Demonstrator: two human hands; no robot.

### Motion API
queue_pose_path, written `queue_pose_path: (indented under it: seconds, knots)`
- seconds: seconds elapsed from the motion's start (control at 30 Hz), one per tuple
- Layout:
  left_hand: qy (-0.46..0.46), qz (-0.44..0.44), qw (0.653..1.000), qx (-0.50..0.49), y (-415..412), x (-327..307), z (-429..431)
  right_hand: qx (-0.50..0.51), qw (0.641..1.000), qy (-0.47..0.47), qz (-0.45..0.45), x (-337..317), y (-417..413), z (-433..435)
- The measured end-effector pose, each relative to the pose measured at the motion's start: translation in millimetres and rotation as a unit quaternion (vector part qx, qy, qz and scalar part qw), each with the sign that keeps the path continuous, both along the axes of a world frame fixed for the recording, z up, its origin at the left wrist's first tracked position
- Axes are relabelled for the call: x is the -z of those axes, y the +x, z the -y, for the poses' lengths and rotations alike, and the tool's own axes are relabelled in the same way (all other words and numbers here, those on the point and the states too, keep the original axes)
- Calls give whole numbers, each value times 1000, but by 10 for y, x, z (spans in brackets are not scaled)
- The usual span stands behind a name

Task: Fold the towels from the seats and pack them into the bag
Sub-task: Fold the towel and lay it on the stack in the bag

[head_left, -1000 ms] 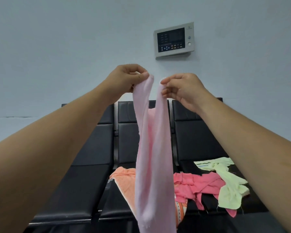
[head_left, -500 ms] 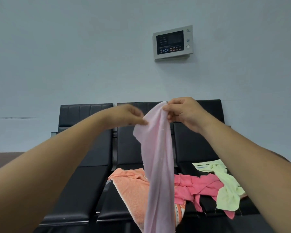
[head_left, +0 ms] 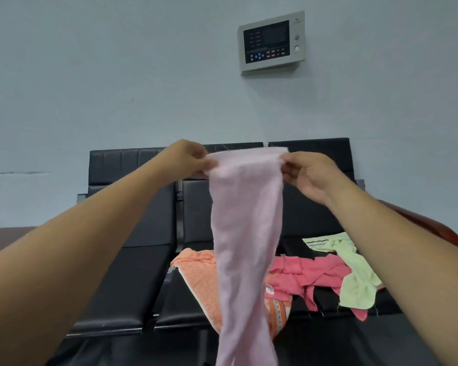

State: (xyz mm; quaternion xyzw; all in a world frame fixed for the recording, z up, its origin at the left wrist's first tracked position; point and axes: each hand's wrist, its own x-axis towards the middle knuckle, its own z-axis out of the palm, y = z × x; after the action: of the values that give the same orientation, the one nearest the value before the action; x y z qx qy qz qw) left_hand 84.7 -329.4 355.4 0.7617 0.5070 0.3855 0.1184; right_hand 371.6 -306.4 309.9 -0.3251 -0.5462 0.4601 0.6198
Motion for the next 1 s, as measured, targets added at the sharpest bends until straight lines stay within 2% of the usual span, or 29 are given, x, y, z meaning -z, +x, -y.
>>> queue_pose_path:
  seconds: [0.07,0.1,0.23,0.3,0.47,0.6,0.7,0.8,0.9,1.0]
  knots:
    - [-28,-31,999,-1,-24,70,-18,111,982,-5,153,81,-2,-35]
    - [-22,-15,1000,-4,-39,121,-55,125,978,-12,165,108,-7,-38]
    - [4,148,989,29,-95,288,-212,39,999,-17,31,130,-95,-5]
    - [-4,207,977,46,-112,339,-241,17,1000,-19,3,117,-157,-23]
    - [-26,211,975,56,-131,448,-233,-26,993,-80,83,132,-208,-50]
    - [-66,268,958,78,-131,557,-235,-83,991,-75,76,232,-276,-67]
    - [-75,253,959,99,-88,643,-228,-123,983,-51,126,329,-414,-54]
    - [-87,231,961,121,11,704,-214,-189,966,-70,160,407,-582,-16]
    - [-87,231,961,122,61,783,-234,-173,966,-76,177,439,-700,-2]
    - [-112,304,929,178,45,899,-243,-139,978,-71,136,449,-745,-36]
